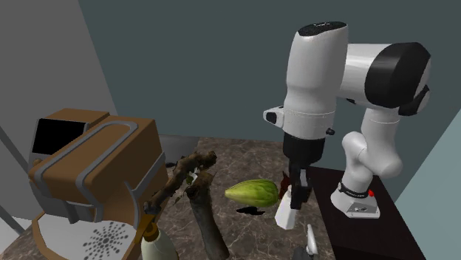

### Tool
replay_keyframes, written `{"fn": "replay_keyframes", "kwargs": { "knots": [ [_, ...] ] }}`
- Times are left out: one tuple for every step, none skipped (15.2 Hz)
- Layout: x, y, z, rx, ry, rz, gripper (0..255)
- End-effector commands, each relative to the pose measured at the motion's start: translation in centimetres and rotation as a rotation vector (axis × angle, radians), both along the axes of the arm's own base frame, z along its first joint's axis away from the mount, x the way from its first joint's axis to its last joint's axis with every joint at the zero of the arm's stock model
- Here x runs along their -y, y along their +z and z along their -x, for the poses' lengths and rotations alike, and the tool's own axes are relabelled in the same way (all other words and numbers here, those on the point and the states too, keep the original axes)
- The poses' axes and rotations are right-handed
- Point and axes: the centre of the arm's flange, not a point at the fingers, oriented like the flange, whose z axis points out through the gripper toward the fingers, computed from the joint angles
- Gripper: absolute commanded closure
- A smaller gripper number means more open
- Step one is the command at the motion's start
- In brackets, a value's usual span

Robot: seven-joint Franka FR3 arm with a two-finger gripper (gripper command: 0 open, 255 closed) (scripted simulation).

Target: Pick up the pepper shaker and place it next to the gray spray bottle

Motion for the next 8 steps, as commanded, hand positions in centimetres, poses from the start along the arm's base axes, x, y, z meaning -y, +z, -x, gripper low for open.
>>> {"fn": "replay_keyframes", "kwargs": {
  "knots": [
    [-2.2,-0.2,1.4,0.0,-0.002,0.0,255],
    [-3.3,-0.2,2.1,0.0,-0.002,0.0,255],
    [-4.4,-0.2,2.8,0.0,-0.002,0.0,255],
    [-5.5,-0.2,3.5,0.0,-0.002,0.0,255],
    [-6.6,-0.2,4.2,0.0,-0.002,0.0,255],
    [-7.7,-0.2,4.9,0.0,-0.002,0.0,255],
    [-7.7,-0.7,4.9,0.0,-0.002,0.0,255],
    [-7.7,-1.2,4.9,0.0,-0.002,0.0,255]
  ]
}}
